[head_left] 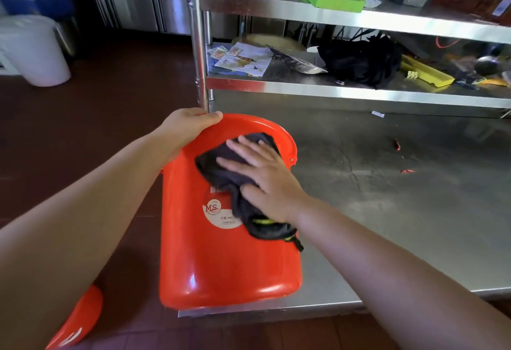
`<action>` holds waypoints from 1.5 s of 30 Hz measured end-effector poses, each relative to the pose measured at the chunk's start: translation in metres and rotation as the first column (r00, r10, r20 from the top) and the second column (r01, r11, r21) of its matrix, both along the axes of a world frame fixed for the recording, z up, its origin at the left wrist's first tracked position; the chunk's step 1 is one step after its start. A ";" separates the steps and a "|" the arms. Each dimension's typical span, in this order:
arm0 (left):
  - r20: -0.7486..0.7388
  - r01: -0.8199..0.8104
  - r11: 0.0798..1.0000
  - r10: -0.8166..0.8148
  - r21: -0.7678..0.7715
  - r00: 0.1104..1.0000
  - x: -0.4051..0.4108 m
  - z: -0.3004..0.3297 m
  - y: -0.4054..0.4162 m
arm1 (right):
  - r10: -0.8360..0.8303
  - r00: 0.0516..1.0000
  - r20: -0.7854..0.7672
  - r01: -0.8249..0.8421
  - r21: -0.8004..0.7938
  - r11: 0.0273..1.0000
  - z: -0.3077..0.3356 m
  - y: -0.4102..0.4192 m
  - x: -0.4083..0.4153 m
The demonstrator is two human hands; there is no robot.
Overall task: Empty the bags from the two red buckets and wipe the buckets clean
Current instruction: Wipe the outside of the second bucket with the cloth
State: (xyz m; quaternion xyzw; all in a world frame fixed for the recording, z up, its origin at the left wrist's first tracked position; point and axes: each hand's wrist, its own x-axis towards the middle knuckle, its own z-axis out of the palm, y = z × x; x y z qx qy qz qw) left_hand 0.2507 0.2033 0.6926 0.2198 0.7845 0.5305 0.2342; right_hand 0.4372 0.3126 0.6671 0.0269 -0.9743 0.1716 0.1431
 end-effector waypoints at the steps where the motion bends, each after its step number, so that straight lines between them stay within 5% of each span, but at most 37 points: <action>1: 0.023 -0.008 1.000 0.008 0.027 1.000 -0.001 -0.001 -0.003 | -0.030 1.000 -0.002 0.030 -0.037 0.999 0.002 0.006 -0.010; 5: 0.083 -0.064 0.994 0.056 0.091 0.995 -0.002 -0.003 -0.015 | -0.084 0.996 0.040 0.089 -0.182 0.979 0.010 0.018 -0.034; 11: 0.120 -0.091 0.982 0.071 0.166 0.990 0.012 -0.014 -0.036 | -0.042 0.999 -0.004 0.042 -0.013 0.999 0.006 -0.004 -0.021; 25: 0.092 -0.152 0.969 0.136 0.195 0.986 0.023 -0.021 -0.044 | 0.088 0.996 0.022 -0.086 -0.093 0.992 -0.036 -0.028 0.110; 37: 0.221 -0.102 0.958 0.042 0.268 0.974 0.014 -0.020 -0.023 | -0.055 0.997 0.045 0.057 -0.058 0.997 0.012 0.029 -0.009; 45: 0.203 -0.210 0.940 0.158 0.268 0.966 0.011 -0.043 -0.044 | 0.004 0.999 0.044 -0.006 0.045 0.999 0.011 0.016 -0.020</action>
